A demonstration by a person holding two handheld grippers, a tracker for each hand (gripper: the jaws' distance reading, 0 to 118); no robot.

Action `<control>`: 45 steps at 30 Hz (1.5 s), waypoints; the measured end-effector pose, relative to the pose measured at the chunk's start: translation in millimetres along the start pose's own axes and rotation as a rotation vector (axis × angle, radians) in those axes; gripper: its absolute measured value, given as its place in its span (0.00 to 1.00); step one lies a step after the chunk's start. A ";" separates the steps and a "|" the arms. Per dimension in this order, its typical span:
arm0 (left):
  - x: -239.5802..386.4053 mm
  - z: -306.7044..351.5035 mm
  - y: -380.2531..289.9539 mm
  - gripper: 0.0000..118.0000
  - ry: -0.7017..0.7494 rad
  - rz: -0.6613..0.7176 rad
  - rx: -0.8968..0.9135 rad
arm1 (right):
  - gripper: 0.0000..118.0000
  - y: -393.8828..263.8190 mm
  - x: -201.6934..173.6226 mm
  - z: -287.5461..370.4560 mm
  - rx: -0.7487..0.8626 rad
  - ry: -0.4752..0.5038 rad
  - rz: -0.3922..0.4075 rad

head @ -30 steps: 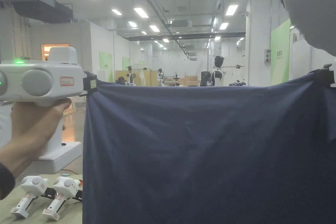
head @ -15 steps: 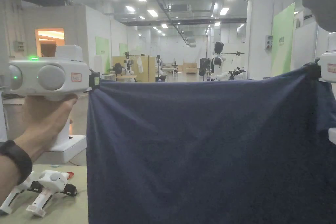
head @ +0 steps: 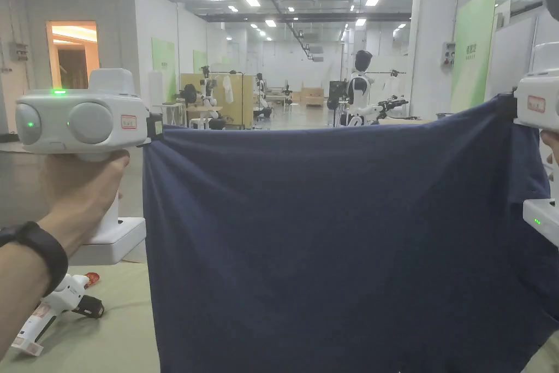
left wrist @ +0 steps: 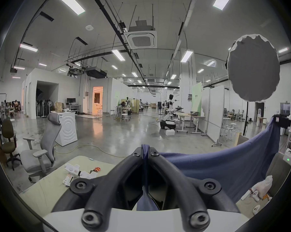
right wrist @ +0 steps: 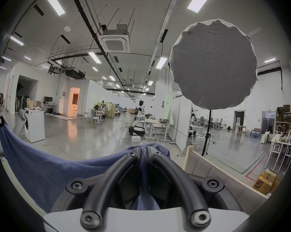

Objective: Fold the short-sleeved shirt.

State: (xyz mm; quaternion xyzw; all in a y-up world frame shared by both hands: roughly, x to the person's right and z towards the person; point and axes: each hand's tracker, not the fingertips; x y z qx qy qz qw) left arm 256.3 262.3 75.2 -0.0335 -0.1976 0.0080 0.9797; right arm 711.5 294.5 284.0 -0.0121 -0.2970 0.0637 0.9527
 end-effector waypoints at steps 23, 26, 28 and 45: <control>-17.2 33.9 -227.1 0.00 -0.133 0.080 -0.287 | 0.04 -218.2 2.7 78.3 -0.298 0.089 -0.074; -23.7 85.9 -252.3 0.00 -0.240 0.047 -0.261 | 0.04 -247.1 15.7 131.5 -0.295 0.118 -0.080; -30.8 129.5 -271.8 0.00 -0.241 0.071 -0.288 | 0.04 -268.8 25.7 170.5 -0.315 0.166 -0.080; -91.3 387.1 -423.8 0.00 -0.192 0.212 -0.434 | 0.04 -422.7 59.0 445.1 -0.504 0.254 -0.194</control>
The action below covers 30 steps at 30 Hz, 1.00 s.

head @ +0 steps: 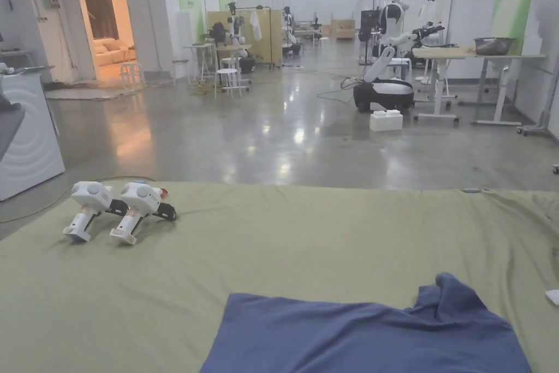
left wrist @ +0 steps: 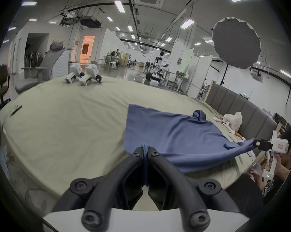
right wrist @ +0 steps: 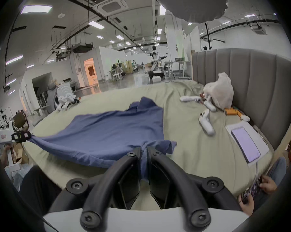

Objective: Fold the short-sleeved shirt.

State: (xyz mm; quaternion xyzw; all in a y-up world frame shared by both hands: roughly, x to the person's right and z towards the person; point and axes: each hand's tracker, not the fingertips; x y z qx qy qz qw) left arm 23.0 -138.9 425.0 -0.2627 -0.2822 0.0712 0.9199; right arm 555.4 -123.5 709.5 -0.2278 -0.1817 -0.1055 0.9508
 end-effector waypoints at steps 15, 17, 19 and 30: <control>-22.7 -4.7 -42.7 0.62 0.081 0.006 -0.229 | 0.26 -43.7 11.5 -18.5 -0.300 -0.036 -0.006; -24.6 3.8 -37.3 0.77 0.087 0.001 -0.210 | 0.63 -44.7 15.2 -9.3 -0.294 -0.036 -0.024; -18.3 16.4 -26.0 0.78 0.134 -0.042 -0.137 | 0.64 -37.6 16.8 2.3 -0.252 -0.063 -0.029; 113.8 108.9 87.0 0.77 0.201 -0.300 0.396 | 0.64 66.0 -56.6 79.7 0.261 -0.049 0.128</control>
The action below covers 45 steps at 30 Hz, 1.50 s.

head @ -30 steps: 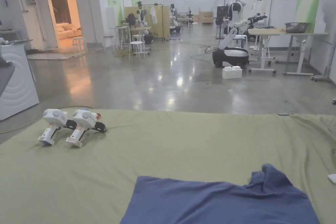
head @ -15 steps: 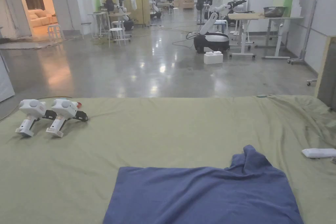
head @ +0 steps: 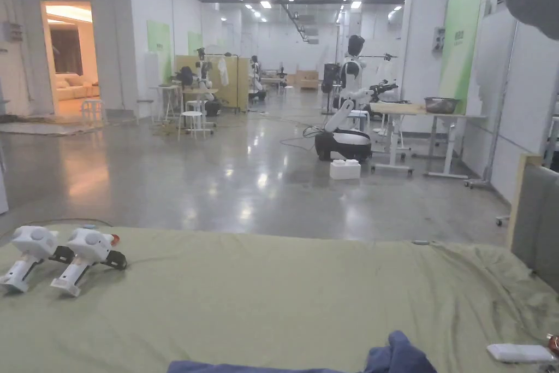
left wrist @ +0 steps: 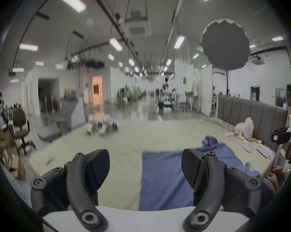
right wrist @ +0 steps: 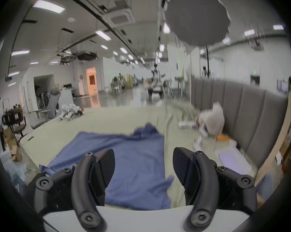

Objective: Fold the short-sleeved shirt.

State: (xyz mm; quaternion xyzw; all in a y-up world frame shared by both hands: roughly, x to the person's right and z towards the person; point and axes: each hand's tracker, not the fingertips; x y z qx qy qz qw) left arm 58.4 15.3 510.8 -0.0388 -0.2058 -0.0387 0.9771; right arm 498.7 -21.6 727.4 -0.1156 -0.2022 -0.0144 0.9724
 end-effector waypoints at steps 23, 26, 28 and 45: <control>42.8 39.6 44.7 0.00 -0.079 -0.151 0.125 | 0.00 50.5 -27.6 18.1 0.129 -0.028 -0.040; 33.1 29.4 37.4 0.00 -0.112 -0.092 0.061 | 0.00 44.7 -28.3 16.6 0.112 -0.006 -0.062; 18.0 18.1 17.7 0.06 -0.151 -0.004 -0.015 | 0.00 36.0 -29.4 16.4 0.089 0.014 -0.062; -56.0 -82.8 -200.4 0.74 -0.169 0.123 -0.665 | 0.00 -43.1 -14.2 2.3 -0.207 0.008 -0.143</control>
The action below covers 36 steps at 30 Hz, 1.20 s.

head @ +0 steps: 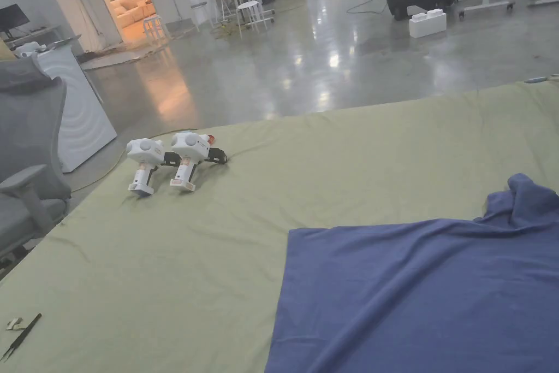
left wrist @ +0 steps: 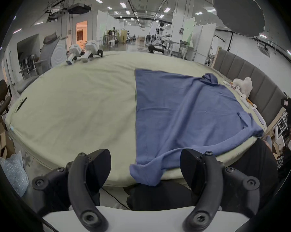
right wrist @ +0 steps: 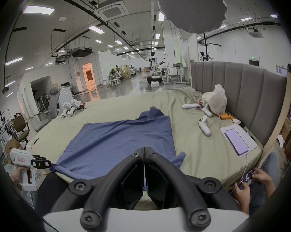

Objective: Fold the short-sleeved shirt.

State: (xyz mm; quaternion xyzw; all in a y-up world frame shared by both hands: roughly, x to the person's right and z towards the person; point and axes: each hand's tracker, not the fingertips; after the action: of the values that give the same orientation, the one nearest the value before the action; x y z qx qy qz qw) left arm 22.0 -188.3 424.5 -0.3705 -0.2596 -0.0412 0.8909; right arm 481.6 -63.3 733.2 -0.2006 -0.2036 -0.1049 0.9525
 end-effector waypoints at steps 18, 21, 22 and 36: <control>31.2 -37.2 -3.3 0.09 -0.002 -0.208 -0.202 | 0.05 -33.0 43.5 -5.3 -0.103 -0.113 -0.109; 33.4 -48.9 6.5 0.09 0.004 -0.179 -0.279 | 0.45 -45.2 59.8 -28.8 -0.197 -0.112 -0.109; 32.1 -51.6 9.8 0.09 0.004 -0.178 -0.291 | 0.45 -51.5 65.0 -39.0 -0.248 -0.107 -0.105; 34.8 -51.5 9.3 0.09 0.030 -0.151 -0.291 | 0.33 -81.2 75.2 -119.8 -0.482 -0.020 0.007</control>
State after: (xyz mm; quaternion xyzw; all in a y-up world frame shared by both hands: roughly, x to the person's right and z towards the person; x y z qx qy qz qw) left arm 76.7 -212.5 405.3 -0.4744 -0.2645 -0.1508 0.8259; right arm 567.5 -196.0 692.9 -0.4237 -0.1815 -0.1453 0.8754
